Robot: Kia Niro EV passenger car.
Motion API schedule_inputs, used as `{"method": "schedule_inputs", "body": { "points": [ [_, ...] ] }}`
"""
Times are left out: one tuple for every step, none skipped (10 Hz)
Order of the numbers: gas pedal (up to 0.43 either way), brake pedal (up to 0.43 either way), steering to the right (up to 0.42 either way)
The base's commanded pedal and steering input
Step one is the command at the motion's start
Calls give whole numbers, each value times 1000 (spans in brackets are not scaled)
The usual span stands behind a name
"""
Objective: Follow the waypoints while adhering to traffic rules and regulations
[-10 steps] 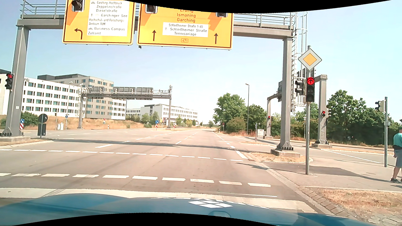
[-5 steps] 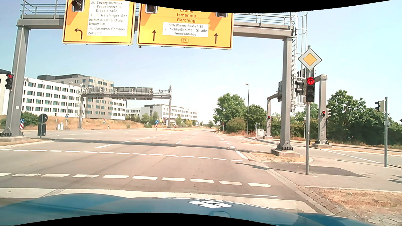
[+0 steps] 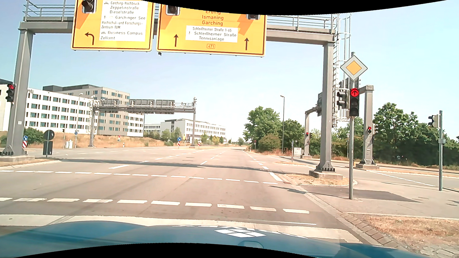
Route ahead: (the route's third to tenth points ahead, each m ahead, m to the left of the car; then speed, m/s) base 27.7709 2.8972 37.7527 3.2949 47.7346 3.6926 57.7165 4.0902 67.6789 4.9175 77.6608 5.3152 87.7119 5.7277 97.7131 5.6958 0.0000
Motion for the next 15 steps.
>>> {"method": "schedule_inputs", "body": {
  "points": [
    [0,299,2],
    [0,299,2],
    [0,299,2],
    [0,299,2],
    [0,299,2],
    [0,299,2],
    [0,299,2],
    [0,299,2],
    [0,299,2],
    [0,305,2],
    [0,299,2],
    [0,299,2],
    [0,299,2],
    [0,299,2],
    [0,299,2]
  ]
}}
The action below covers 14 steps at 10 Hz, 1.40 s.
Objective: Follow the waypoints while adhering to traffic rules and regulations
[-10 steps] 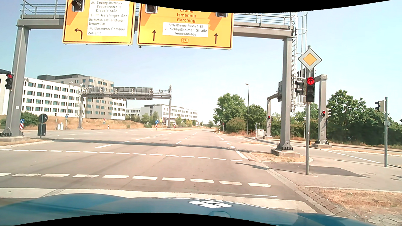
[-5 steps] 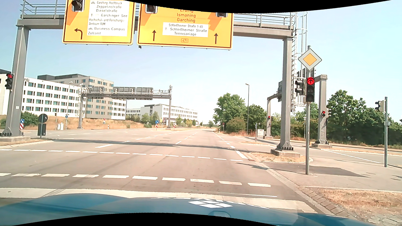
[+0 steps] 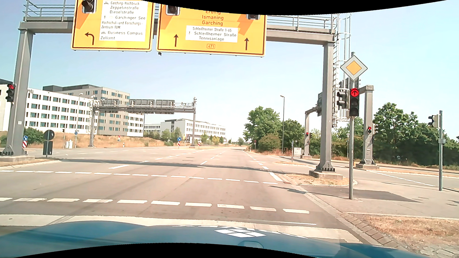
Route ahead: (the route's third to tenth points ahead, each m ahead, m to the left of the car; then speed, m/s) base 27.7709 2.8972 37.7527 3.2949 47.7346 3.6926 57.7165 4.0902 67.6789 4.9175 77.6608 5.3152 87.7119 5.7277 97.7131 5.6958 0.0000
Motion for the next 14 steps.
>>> {"method": "schedule_inputs", "body": {
  "points": [
    [0,299,2],
    [0,299,2],
    [0,299,2],
    [0,299,2],
    [0,299,2],
    [0,299,2],
    [0,299,2],
    [0,299,2],
    [0,299,2],
    [0,299,2],
    [0,299,2],
    [0,299,2],
    [0,299,2],
    [0,299,2]
  ]
}}
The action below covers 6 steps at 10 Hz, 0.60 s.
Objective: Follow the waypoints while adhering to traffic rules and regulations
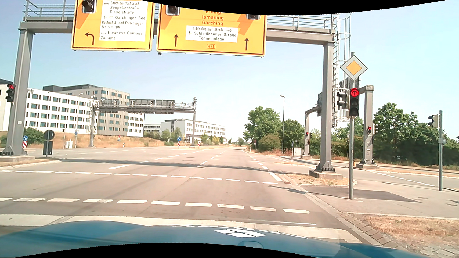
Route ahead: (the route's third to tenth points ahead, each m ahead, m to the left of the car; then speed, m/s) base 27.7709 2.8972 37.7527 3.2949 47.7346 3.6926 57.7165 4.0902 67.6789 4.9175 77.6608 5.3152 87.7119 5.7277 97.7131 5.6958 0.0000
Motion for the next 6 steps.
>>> {"method": "schedule_inputs", "body": {
  "points": [
    [0,299,2],
    [0,299,2],
    [0,299,2],
    [0,293,2],
    [0,299,2],
    [0,299,2]
  ]
}}
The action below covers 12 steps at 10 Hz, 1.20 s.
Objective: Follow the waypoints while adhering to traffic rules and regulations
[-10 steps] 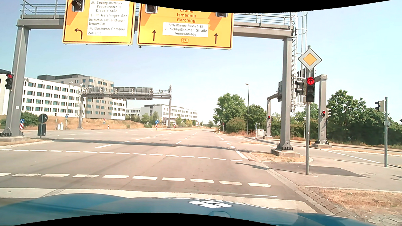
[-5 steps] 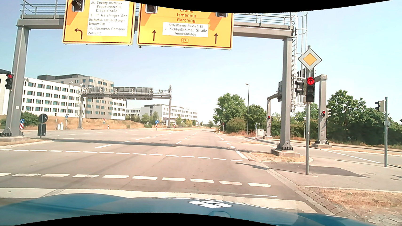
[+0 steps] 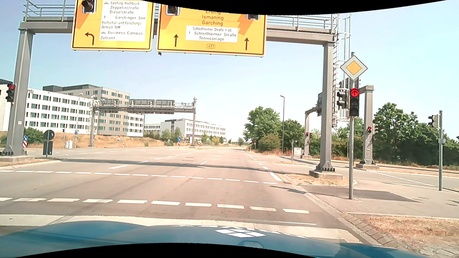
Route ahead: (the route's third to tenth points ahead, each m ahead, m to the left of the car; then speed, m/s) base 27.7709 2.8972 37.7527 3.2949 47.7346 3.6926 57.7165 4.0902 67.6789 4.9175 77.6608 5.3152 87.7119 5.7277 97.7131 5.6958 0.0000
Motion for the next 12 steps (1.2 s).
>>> {"method": "schedule_inputs", "body": {
  "points": [
    [0,299,2],
    [0,299,2],
    [0,299,2],
    [0,299,2],
    [0,299,2],
    [0,299,2],
    [0,299,2],
    [0,299,2],
    [0,299,2],
    [0,299,2],
    [0,299,2],
    [0,299,2]
  ]
}}
